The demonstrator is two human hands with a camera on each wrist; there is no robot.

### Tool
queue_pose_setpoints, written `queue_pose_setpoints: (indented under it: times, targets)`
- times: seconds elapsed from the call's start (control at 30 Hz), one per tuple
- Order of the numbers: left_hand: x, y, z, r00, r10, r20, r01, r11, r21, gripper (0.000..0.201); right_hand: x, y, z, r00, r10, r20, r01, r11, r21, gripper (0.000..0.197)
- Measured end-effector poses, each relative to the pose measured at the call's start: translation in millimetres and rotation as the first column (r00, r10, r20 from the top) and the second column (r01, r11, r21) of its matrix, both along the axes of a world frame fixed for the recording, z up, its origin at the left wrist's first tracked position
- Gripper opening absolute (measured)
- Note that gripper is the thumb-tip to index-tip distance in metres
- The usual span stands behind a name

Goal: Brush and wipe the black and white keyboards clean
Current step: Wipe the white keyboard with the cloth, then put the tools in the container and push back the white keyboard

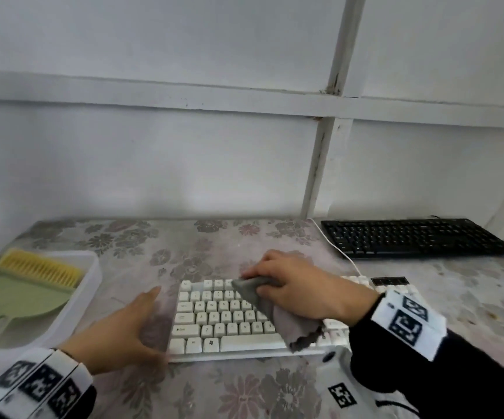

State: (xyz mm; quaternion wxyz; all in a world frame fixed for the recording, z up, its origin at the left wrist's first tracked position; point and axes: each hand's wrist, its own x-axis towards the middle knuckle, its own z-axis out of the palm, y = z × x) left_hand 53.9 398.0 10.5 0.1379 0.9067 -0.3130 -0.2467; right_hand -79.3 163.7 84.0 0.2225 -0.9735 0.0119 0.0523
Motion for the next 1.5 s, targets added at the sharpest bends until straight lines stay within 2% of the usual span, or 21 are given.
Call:
queue_pose_setpoints:
  times: [0.07, 0.2, 0.27, 0.37, 0.53, 0.67, 0.8, 0.9, 0.97, 1.1, 1.27, 1.4, 1.5]
  targets:
    - [-1, 5, 7, 0.996, 0.031, 0.087, -0.028, 0.999, -0.043, 0.116, 27, 27, -3, 0.999, 0.049, 0.016, -0.049, 0.998, 0.025, 0.033]
    - [0, 15, 33, 0.965, 0.081, 0.251, -0.036, 0.983, -0.179, 0.093, 59, 66, -10, 0.998, 0.055, 0.045, -0.058, 0.995, 0.084, 0.029]
    - [4, 23, 44, 0.950, 0.101, 0.295, -0.028, 0.970, -0.242, 0.087, 68, 74, -15, 0.998, 0.049, 0.049, -0.055, 0.989, 0.136, 0.028]
    - [16, 42, 57, 0.941, 0.112, 0.318, -0.004, 0.947, -0.321, 0.087, 74, 81, -20, 1.000, -0.022, -0.012, 0.024, 0.978, 0.205, 0.034]
    - [44, 80, 68, 0.939, 0.137, 0.315, -0.024, 0.941, -0.337, 0.078, 81, 90, -24, 0.989, -0.139, -0.053, 0.149, 0.935, 0.323, 0.040]
    - [73, 112, 67, 0.951, 0.120, 0.283, -0.044, 0.964, -0.262, 0.075, 93, 107, -27, 0.962, -0.267, -0.063, 0.265, 0.845, 0.464, 0.032]
    - [103, 142, 55, 0.956, 0.107, 0.274, -0.047, 0.975, -0.217, 0.071, 106, 128, -28, 0.927, -0.363, -0.089, 0.324, 0.663, 0.675, 0.023]
    - [118, 154, 49, 0.953, 0.059, 0.298, 0.008, 0.976, -0.219, 0.060, 119, 143, -26, 0.902, -0.410, -0.132, 0.353, 0.528, 0.772, 0.019]
    - [126, 159, 45, 0.956, 0.050, 0.290, 0.011, 0.979, -0.206, 0.053, 129, 153, -26, 0.901, -0.400, -0.166, 0.357, 0.471, 0.806, 0.020]
    - [139, 167, 35, 0.972, 0.119, 0.204, -0.082, 0.980, -0.181, 0.039, 150, 176, -25, 0.904, -0.399, -0.152, 0.348, 0.482, 0.804, 0.032]
    - [148, 168, 28, 0.957, 0.227, 0.181, -0.168, 0.941, -0.295, 0.024, 174, 202, -24, 0.908, -0.406, -0.102, 0.319, 0.512, 0.798, 0.039]
    - [147, 167, 38, 0.955, 0.289, 0.069, -0.230, 0.866, -0.444, 0.027, 190, 219, -28, 0.913, -0.398, -0.090, 0.338, 0.614, 0.713, 0.040]
    - [146, 165, 50, 0.945, 0.311, 0.101, -0.222, 0.836, -0.503, 0.031, 202, 229, -34, 0.914, -0.397, -0.082, 0.362, 0.709, 0.605, 0.037]
